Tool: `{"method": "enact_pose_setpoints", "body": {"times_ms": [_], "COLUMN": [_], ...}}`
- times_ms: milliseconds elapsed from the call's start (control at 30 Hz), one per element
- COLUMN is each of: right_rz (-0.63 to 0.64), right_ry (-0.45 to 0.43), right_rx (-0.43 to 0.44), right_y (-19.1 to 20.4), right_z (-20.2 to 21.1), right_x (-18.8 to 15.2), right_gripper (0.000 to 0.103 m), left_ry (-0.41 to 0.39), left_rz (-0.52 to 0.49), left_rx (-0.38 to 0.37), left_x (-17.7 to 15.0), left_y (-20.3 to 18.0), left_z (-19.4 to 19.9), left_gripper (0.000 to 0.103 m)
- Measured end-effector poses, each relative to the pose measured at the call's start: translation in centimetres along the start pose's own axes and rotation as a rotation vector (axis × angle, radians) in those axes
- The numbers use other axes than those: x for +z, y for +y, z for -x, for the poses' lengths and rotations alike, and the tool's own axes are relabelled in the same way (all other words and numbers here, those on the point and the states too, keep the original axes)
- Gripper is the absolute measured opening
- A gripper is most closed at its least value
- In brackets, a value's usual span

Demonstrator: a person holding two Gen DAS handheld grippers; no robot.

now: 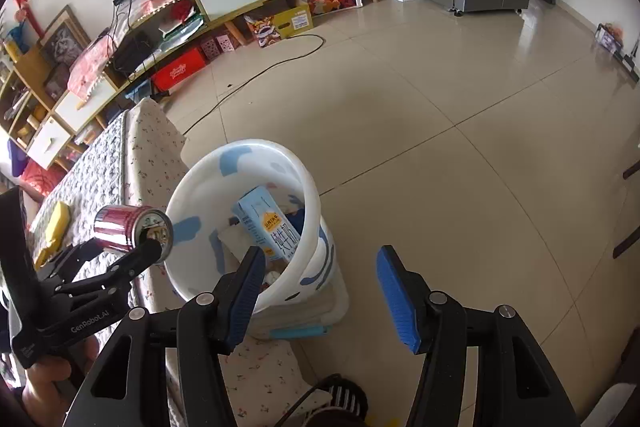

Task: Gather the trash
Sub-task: 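Carry the red can and milk carton over the white bin and release both, then grasp the black plastic tray with the left tool and lift it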

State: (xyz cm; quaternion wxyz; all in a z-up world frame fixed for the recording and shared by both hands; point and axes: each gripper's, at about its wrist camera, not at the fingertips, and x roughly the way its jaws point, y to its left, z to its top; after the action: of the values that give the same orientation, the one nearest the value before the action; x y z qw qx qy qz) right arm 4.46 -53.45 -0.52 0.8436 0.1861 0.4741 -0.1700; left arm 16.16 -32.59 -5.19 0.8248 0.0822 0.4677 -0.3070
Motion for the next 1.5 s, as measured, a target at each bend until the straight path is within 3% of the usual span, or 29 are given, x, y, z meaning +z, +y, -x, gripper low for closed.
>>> {"method": "enact_pose_setpoints", "body": {"times_ms": [433,1100,1200,1333,1500], "right_rz": [0.041,0.217,0.248,0.287,0.322], "right_ry": [-0.022,-0.025,-0.019,-0.012,0.001], "right_rx": [0.016,0.084,0.092,0.101,0.114], "right_y": [2.6,15.6,17.7,20.2,22.6], "right_z": [0.6,-0.4,-0.7,-1.2,-1.6], "right_x": [0.6,0.4,0.1,-0.5,-1.2], "right_gripper": [0.066,0.076,0.076,0.076,0.076], "left_ry": [-0.038,0.001,0.037,0.086,0.058], "left_rz": [0.077,0.236,0.29,0.434,0.604], "left_rx": [0.058,0.293,0.358,0.436,0.399], "left_x": [-1.9,-9.8,-11.4,-14.0,-16.2], "left_y": [4.6,19.0,21.5,25.2,29.2], "left_z": [4.1,12.5,13.6,14.9,17.2], "left_gripper": [0.101,0.101,0.101,0.101,0.101]}}
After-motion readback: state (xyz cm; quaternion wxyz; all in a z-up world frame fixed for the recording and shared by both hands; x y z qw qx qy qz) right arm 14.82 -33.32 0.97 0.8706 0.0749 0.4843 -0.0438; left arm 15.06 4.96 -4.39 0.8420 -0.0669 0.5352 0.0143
